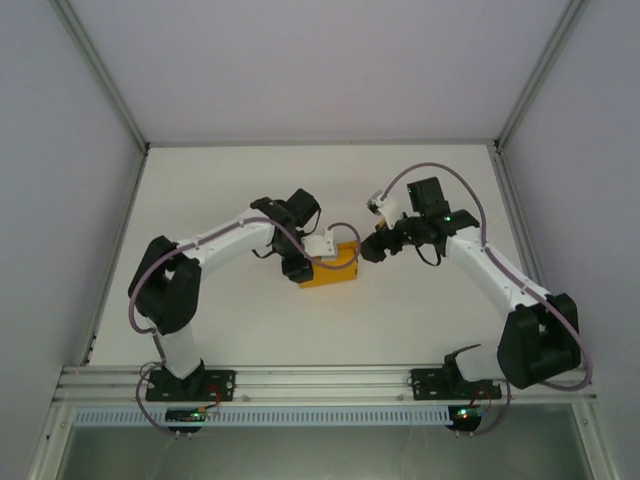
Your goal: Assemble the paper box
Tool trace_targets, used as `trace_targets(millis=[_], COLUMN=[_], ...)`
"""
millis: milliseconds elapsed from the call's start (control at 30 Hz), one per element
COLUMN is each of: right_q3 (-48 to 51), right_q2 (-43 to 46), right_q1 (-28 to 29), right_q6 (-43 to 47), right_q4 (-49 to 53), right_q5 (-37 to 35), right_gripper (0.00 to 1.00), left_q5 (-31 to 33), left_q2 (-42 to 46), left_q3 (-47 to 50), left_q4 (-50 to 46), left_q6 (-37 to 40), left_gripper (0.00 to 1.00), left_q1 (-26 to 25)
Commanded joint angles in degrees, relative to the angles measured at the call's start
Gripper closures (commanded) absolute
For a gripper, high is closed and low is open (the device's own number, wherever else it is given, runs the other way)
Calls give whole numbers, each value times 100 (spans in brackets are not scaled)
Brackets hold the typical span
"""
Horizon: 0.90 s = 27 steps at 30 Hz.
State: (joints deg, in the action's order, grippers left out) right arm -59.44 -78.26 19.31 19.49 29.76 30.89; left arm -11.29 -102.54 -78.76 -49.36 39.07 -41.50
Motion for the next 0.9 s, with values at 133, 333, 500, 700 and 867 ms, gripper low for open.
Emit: trace_targets(millis=[133,333,500,700,867], right_q3=[-458,-814,-840,-839,-838], right_q2=[-642,-1010,-1104,-977,-793], right_q1=[152,225,297,476,686], right_q6=[308,320,304,30,-740], right_q4=[327,607,855,914,703], right_q5=[-32,42,16,-431,-978], right_gripper=[33,65,80,87,100], left_q5=[152,151,170,135,154], left_q2=[-250,-222,-180,-131,-106], left_q3=[-149,-131,-86,-113,-101], left_q4=[-322,-302,-225,-197,-153], left_q6=[-76,-49,-64,-95,-124], left_gripper=[51,51,51,51,51], left_q1=[-6,-14,-12,-15,-24])
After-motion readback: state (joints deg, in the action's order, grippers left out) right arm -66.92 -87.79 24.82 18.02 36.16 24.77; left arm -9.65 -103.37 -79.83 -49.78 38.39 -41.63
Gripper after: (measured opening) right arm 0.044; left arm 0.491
